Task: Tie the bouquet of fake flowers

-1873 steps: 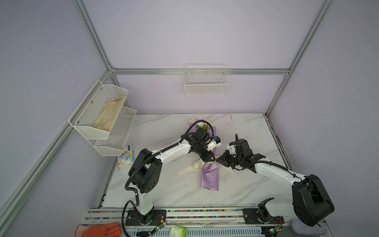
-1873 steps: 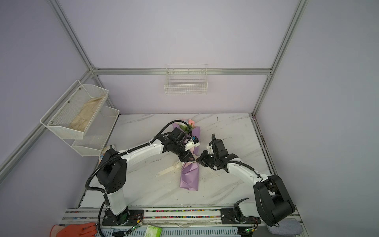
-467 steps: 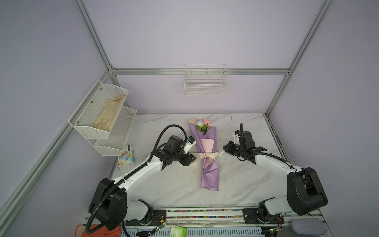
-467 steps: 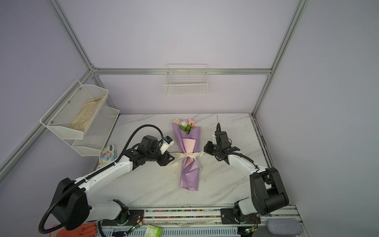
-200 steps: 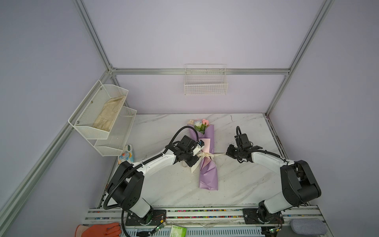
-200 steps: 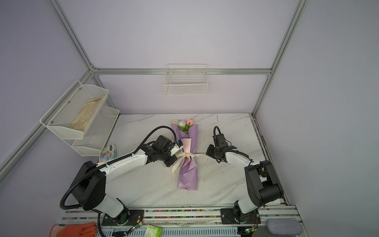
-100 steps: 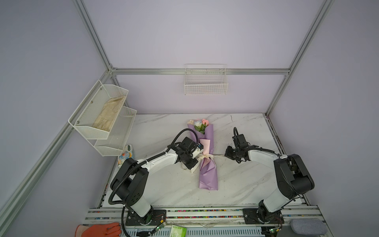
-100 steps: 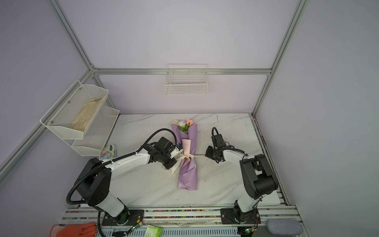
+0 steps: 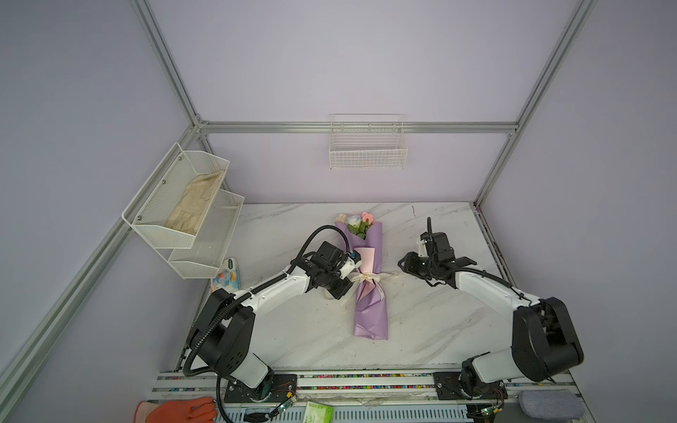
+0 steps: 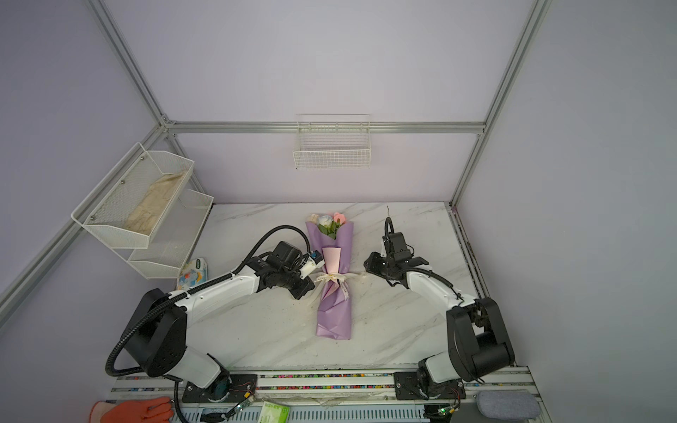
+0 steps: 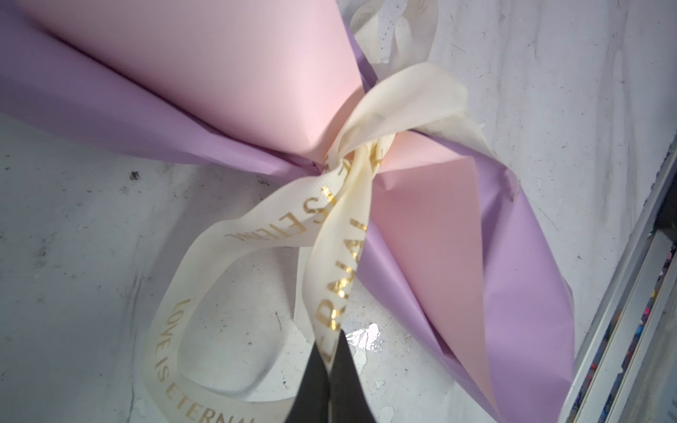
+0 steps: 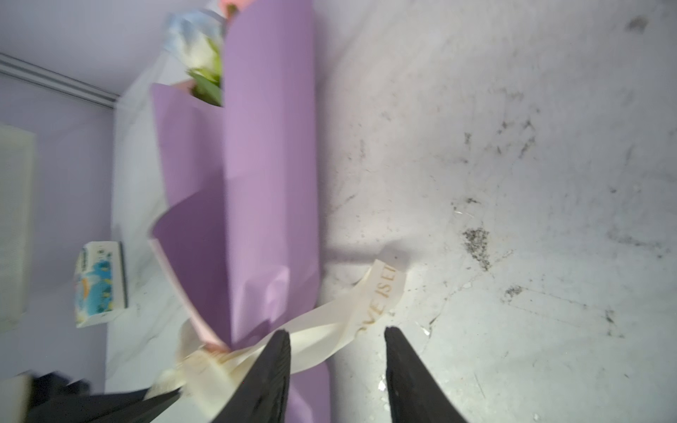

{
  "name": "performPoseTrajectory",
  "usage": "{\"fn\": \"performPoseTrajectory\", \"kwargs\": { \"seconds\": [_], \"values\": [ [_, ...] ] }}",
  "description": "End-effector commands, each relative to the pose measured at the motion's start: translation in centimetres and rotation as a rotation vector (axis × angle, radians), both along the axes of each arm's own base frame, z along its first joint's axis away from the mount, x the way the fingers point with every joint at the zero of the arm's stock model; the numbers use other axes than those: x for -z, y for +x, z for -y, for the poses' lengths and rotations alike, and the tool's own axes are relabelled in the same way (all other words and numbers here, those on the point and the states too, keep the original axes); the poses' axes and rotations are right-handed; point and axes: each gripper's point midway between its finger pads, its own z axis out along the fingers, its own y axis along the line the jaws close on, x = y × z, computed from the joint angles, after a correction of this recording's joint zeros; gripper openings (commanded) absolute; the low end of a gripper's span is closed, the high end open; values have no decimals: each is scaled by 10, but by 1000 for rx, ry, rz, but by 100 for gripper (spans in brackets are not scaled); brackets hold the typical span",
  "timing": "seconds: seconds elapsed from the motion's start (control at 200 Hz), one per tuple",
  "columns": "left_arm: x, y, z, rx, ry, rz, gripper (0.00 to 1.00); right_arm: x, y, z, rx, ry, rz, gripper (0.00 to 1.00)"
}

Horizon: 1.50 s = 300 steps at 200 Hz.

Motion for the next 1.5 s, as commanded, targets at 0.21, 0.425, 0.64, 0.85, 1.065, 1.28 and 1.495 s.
{"fn": "performPoseTrajectory", "kwargs": {
  "seconds": [0.21, 0.425, 0.64, 0.85, 1.065, 1.28, 1.495],
  "values": [
    [-16, 4, 15, 22, -84, -6, 0, 13, -65, -83, -248, -24, -57, 42],
    [-13, 4, 17, 23, -85, -18, 0, 28, -66, -71, -207, -103, -69, 24],
    [-14, 5, 20, 29, -92, -23, 0, 28, -73, -90, -268, -23, -86, 25],
    [-13, 4, 21, 30, -93, -30, 0, 44, -76, -94, -286, -33, -116, 23],
    [-13, 5, 21, 28, -93, -31, 0, 45, -77, -87, -283, -98, -124, 6],
    [-13, 9, 20, 12, -89, -30, 0, 38, -99, -74, -303, -116, -159, 0],
    [-12, 11, 22, 9, -89, -34, 0, 46, -136, -73, -387, -68, -253, 0]
  ]
}}
